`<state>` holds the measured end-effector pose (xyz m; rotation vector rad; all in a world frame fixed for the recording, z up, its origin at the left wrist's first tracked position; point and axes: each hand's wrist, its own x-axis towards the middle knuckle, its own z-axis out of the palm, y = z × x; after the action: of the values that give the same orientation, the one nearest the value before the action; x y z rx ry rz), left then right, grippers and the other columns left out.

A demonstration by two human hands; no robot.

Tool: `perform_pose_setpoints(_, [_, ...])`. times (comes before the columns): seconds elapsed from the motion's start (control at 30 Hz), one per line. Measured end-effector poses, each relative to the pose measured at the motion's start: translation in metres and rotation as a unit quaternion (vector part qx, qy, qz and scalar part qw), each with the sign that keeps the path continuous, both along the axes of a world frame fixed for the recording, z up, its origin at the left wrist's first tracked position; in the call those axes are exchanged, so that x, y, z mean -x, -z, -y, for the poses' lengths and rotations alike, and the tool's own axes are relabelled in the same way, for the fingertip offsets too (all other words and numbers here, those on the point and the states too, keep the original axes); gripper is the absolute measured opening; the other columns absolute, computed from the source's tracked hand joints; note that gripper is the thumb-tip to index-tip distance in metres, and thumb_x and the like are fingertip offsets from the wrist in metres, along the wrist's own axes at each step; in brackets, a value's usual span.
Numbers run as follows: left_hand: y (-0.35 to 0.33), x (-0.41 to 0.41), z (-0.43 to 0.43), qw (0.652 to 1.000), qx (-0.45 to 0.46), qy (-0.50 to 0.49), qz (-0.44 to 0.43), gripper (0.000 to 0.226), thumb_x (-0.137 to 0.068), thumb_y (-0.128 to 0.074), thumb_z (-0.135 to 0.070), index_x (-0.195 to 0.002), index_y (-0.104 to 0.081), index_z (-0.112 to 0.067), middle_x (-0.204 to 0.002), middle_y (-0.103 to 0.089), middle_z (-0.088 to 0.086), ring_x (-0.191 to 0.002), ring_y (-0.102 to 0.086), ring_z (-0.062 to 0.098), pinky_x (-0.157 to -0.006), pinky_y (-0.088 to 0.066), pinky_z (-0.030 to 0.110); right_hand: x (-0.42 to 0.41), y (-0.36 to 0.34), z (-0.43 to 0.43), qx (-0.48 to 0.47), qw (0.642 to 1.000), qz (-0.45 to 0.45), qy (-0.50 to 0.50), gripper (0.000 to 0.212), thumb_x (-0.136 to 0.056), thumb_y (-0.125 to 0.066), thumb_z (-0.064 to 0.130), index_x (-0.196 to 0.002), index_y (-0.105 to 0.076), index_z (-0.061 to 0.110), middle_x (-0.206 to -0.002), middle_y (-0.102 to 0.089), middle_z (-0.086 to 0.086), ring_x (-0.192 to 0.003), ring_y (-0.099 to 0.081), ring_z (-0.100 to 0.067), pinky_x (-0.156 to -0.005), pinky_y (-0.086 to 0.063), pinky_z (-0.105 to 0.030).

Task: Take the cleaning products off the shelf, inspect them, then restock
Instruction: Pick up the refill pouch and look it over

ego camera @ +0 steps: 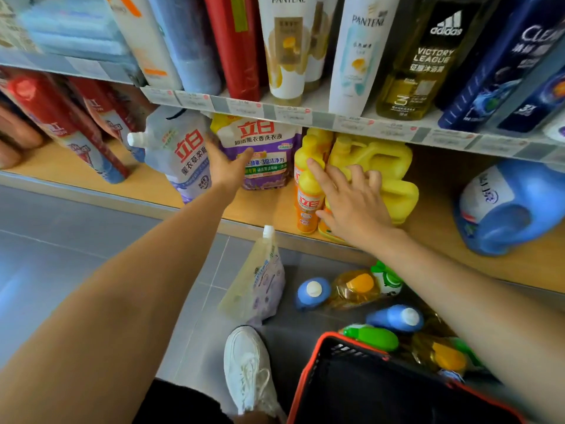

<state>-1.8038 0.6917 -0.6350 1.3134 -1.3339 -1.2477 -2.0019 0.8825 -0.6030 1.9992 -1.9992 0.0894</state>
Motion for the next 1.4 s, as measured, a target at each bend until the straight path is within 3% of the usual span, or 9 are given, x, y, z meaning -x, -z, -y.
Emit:
perform_pose_setpoints(0.1, [0.005, -0.01, 0.006, 0.999, 0.017, -0.016, 0.044, 0.041, -0.091, -0.074, -0.024, -0.123, -0.049, -0.019, -0.125, -0.064, 0.012, -0.115, -0.066, 0.026, -0.094, -0.058, 0.05, 0.0, 0.001, 0.0, 0.007, 1.0, 0.006, 0.0, 0.106, -0.082, -0.072, 0.049, -0.159, -0.003, 0.028, -0.142, -0.051, -0.005, -0.111, -0.049, -0.037, -0.085, -0.035, -0.05])
perform_pose_setpoints(0.23, [0.007, -0.031, -0.003, 0.985, 0.083, -0.014, 0.153, 0.025, -0.093, -0.071, -0.034, -0.086, -0.055, -0.016, -0.082, -0.063, -0.002, -0.079, -0.065, 0.001, -0.058, -0.054, 0.016, 0.0, 0.0, 0.0, 0.01, 1.0, 0.02, 0.001, 0.102, -0.083, -0.07, 0.048, -0.159, -0.004, 0.029, -0.14, -0.052, -0.003, -0.109, -0.049, -0.036, -0.084, -0.034, -0.049])
perform_pose_setpoints(0.37, [-0.002, -0.045, -0.022, 0.967, 0.098, 0.033, 0.234, 0.02, -0.096, -0.069, -0.033, -0.092, -0.059, -0.016, -0.095, -0.07, 0.007, -0.093, -0.067, 0.024, -0.073, -0.061, 0.045, 0.001, -0.005, 0.0, -0.004, 0.998, 0.07, 0.0, 0.096, -0.085, -0.068, 0.048, -0.158, -0.007, 0.035, -0.141, -0.051, 0.001, -0.113, -0.048, -0.033, -0.086, -0.031, -0.047])
perform_pose_setpoints(0.53, [-0.04, -0.06, -0.047, 0.953, 0.144, 0.019, 0.267, 0.036, -0.094, -0.07, -0.037, -0.07, -0.045, -0.028, -0.072, -0.059, -0.014, -0.068, -0.059, 0.004, -0.046, -0.042, 0.014, 0.003, -0.014, 0.002, -0.03, 0.981, 0.19, -0.001, 0.088, -0.082, -0.07, 0.048, -0.153, -0.016, 0.046, -0.141, -0.051, 0.009, -0.122, -0.046, -0.028, -0.087, -0.025, -0.043])
perform_pose_setpoints(0.67, [-0.076, -0.079, -0.072, 0.92, 0.18, 0.059, 0.344, 0.028, -0.096, -0.066, -0.041, -0.081, -0.057, -0.019, -0.08, -0.068, 0.002, -0.074, -0.067, 0.023, -0.055, -0.053, 0.04, 0.006, -0.022, 0.004, -0.051, 0.959, 0.28, -0.001, 0.08, -0.082, -0.069, 0.05, -0.15, -0.026, 0.05, -0.146, -0.049, 0.01, -0.131, -0.038, -0.023, -0.086, -0.018, -0.036])
perform_pose_setpoints(0.9, [-0.143, -0.104, -0.124, 0.919, 0.249, 0.082, 0.293, 0.028, -0.098, -0.066, -0.032, -0.082, -0.054, -0.013, -0.079, -0.069, 0.008, -0.075, -0.069, 0.03, -0.059, -0.054, 0.052, 0.005, -0.062, -0.01, -0.011, 0.874, 0.485, 0.009, 0.076, -0.08, -0.082, 0.037, -0.147, -0.048, 0.028, -0.144, -0.053, -0.002, -0.139, -0.038, -0.025, -0.114, -0.029, -0.049])
perform_pose_setpoints(1.07, [-0.18, -0.092, -0.172, 0.945, 0.261, 0.107, 0.166, 0.029, -0.096, -0.068, -0.029, -0.071, -0.054, -0.036, -0.067, -0.062, -0.014, -0.061, -0.061, 0.004, -0.049, -0.048, 0.026, -0.013, -0.098, -0.053, 0.035, 0.751, 0.659, 0.016, 0.079, -0.082, -0.083, 0.023, -0.149, -0.043, 0.017, -0.145, -0.053, -0.005, -0.131, -0.051, -0.023, -0.104, -0.045, -0.035])
perform_pose_setpoints(1.23, [-0.191, -0.057, -0.213, 0.933, 0.264, 0.209, 0.123, 0.035, -0.094, -0.067, -0.041, -0.088, -0.059, -0.007, -0.084, -0.069, 0.019, -0.08, -0.07, 0.039, -0.063, -0.056, 0.058, -0.003, -0.142, -0.11, 0.179, 0.852, 0.492, -0.002, 0.082, -0.084, -0.079, 0.038, -0.153, -0.037, 0.02, -0.158, -0.034, 0.0, -0.147, -0.028, -0.017, -0.12, -0.023, -0.039])
perform_pose_setpoints(1.4, [-0.167, -0.008, -0.257, 0.919, 0.26, 0.28, 0.093, 0.023, -0.096, -0.069, -0.029, -0.079, -0.059, -0.018, -0.073, -0.064, -0.002, -0.068, -0.064, 0.009, -0.054, -0.051, 0.035, 0.021, -0.176, -0.15, 0.092, 0.897, 0.431, -0.038, 0.063, -0.085, -0.075, 0.043, -0.142, -0.054, 0.024, -0.126, -0.064, 0.003, -0.121, -0.055, -0.017, -0.108, -0.041, -0.045])
